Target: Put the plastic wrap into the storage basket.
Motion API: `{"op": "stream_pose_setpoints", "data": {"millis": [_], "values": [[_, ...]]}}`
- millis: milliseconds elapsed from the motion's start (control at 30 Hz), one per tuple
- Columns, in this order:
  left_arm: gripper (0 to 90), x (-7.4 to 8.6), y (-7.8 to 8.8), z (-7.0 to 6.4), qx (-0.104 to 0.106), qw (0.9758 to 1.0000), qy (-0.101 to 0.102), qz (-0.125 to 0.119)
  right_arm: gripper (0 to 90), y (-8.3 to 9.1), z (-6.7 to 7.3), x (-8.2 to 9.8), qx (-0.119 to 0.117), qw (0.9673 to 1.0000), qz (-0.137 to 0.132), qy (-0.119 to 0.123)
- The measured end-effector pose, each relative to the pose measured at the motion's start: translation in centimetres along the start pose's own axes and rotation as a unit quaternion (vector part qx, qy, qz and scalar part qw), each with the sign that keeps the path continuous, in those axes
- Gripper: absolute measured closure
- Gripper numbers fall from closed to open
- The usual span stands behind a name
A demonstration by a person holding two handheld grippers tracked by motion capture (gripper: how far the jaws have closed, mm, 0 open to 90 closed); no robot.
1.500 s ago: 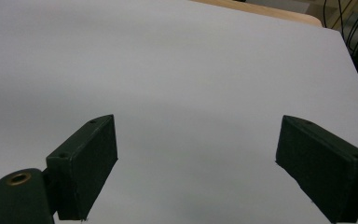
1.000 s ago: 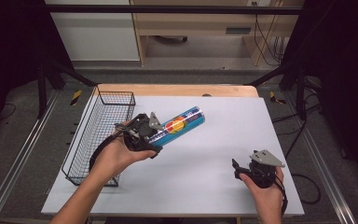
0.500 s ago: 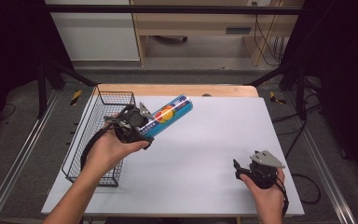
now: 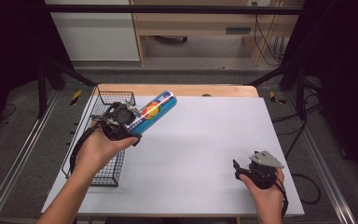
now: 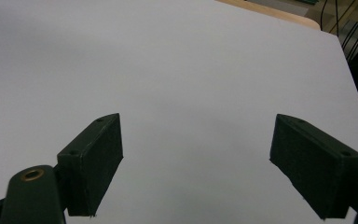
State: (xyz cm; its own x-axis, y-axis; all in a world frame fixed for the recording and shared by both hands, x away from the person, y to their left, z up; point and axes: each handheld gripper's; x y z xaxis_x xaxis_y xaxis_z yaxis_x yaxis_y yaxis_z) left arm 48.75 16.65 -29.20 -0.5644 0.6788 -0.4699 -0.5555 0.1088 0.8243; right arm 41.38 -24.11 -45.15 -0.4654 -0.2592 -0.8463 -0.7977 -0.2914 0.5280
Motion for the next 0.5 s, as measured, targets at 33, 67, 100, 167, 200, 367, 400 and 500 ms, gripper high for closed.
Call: {"op": "stream_pose_setpoints", "data": {"millis": [33, 67, 100, 167, 200, 367, 400, 500], "values": [[32.1, 0.1, 0.0, 0.1, -0.001, 1.0, 0.0, 0.002, 17.0, 0.0, 0.0, 0.0, -0.001, 1.0, 0.001, 0.001], [32.1, 0.2, 0.0, 0.3, -0.004, 1.0, 0.006, 0.004, 17.0, -0.1, 0.1, 0.0, -0.002, 1.0, 0.002, 0.003], [32.1, 0.3, 0.0, 0.4, -0.004, 1.0, 0.006, 0.007, 17.0, -0.1, 0.1, 0.0, -0.003, 1.0, 0.003, 0.003], [32.1, 0.5, -0.1, 0.5, -0.004, 0.9999, 0.01, 0.007, 17.0, -0.1, 0.1, 0.0, -0.003, 1.0, 0.003, 0.003], [32.1, 0.5, -0.1, 0.5, -0.004, 0.9999, 0.01, 0.007, 17.0, -0.1, 0.1, 0.0, -0.002, 1.0, 0.004, 0.001], [32.1, 0.9, 0.0, 0.6, -0.006, 0.9998, 0.012, 0.014, 17.1, 0.0, 0.0, 0.1, -0.001, 1.0, 0.002, 0.002], [32.1, 1.0, 0.0, 0.7, -0.007, 0.9998, 0.017, 0.012, 17.2, -0.1, 0.1, 0.1, 0.0, 1.0, 0.007, 0.002], [32.1, 1.3, -0.1, 0.9, -0.013, 0.9993, 0.028, 0.023, 17.3, -0.2, 0.1, 0.1, -0.001, 1.0, 0.007, 0.002]]}}
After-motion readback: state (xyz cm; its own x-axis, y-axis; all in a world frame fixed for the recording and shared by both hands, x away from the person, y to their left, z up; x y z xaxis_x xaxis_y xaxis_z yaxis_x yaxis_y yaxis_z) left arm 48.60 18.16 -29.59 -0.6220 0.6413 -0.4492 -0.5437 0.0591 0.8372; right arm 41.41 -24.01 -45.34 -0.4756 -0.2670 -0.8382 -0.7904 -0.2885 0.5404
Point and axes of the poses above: each handheld gripper's, and its own axes: y roughly backward along the jaws, x roughly out of its underside, z roughly to its left, and after that the axes turned 6 degrees about -x, right-handed
